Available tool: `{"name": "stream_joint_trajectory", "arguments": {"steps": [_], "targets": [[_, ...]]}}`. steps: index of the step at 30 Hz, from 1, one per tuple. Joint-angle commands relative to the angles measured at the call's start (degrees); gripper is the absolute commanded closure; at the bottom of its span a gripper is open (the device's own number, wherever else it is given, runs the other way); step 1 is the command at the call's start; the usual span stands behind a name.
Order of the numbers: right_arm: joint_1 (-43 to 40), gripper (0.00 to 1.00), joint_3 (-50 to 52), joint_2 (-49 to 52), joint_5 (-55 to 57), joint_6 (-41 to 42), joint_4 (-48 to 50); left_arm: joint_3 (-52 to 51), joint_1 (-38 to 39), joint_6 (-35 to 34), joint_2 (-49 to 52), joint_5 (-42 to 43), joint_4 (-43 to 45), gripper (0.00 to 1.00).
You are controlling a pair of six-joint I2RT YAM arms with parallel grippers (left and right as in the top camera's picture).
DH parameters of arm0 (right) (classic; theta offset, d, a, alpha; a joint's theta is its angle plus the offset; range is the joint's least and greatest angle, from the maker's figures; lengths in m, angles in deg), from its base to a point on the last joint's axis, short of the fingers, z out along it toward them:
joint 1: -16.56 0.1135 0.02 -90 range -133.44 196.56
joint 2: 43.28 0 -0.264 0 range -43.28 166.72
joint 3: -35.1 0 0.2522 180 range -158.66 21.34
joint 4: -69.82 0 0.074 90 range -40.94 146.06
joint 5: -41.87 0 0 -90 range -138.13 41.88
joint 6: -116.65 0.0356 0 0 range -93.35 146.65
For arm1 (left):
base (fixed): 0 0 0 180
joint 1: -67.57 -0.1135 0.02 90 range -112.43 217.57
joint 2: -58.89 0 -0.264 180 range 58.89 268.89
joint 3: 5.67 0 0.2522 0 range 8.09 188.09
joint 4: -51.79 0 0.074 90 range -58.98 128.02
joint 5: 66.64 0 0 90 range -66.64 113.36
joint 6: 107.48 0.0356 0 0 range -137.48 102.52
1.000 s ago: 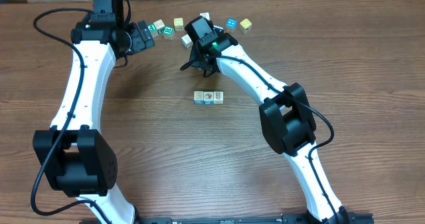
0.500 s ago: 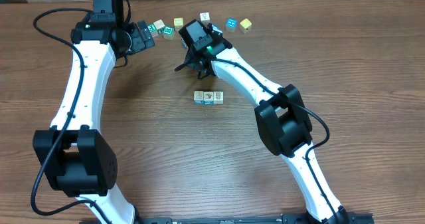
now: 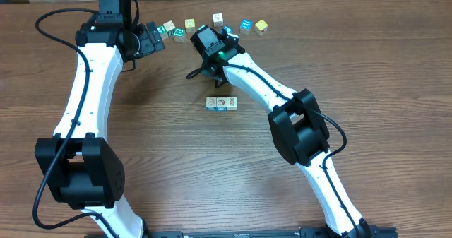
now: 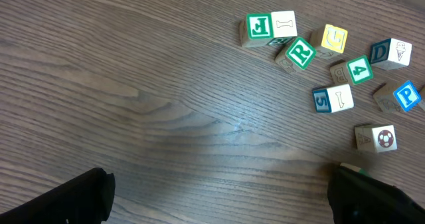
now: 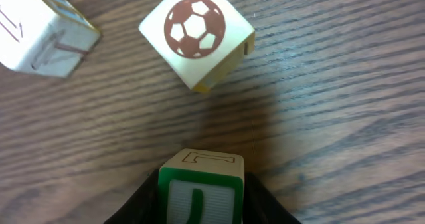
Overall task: Form a horizontal line
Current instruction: 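Lower the right gripper onto the green-edged 7 block and grasp it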
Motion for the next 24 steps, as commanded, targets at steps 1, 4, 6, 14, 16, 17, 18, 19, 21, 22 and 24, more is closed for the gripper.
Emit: {"name": "stream_joint_trajectory", "arguments": {"steps": [1, 4, 6, 14, 16, 17, 18, 19, 21, 22, 24], "targets": [[-0.37, 0.7, -0.37, -0.07, 0.42, -6.36, -1.46, 0.46, 0.33, 0.46, -0.35, 0.22, 0.13, 0.0], [-0.96, 0.65, -0.37, -0.07, 0.39, -9.66, -2.21, 0.46, 0.33, 0.48, -0.35, 0.22, 0.11, 0.0], [-1.55, 0.55, -0.37, -0.07, 0.42, -11.63, -2.51, 0.46, 0.33, 0.48, -0.35, 0.22, 0.11, 0.0], [-2.91, 0.36, -0.37, -0.07, -1.68, -11.78, -2.99, 0.46, 0.28, 0.46, -0.35, 0.22, 0.13, 0.0], [-2.95, 0.49, -0.37, -0.11, -1.73, -11.78, -3.34, 0.46, 0.28, 0.46, -0.35, 0.22, 0.13, 0.0], [-2.93, 0.53, -0.37, -0.15, -1.73, -11.8, -3.48, 0.46, 0.28, 0.48, -0.35, 0.22, 0.13, 0.0], [-2.93, 0.58, -0.37, -0.2, -1.75, -12.33, -3.5, 0.46, 0.28, 0.48, -0.35, 0.22, 0.13, 0.0], [-2.93, 0.64, -0.37, -0.28, -1.99, -13.38, -3.5, 0.46, 0.28, 0.46, -0.35, 0.22, 0.13, 0.0], [-2.93, 0.65, -0.37, -0.37, -1.97, -14.82, -3.61, 0.46, 0.31, 0.46, -0.35, 0.22, 0.11, 0.0], [-2.93, 0.62, -0.37, -0.37, -1.95, -15.04, -3.74, 0.46, 0.31, 0.46, -0.35, 0.22, 0.13, 0.0], [-2.99, 0.55, -0.37, -0.37, -1.95, -16.2, -3.8, 0.46, 0.31, 0.46, -0.35, 0.22, 0.13, 0.0]]}}
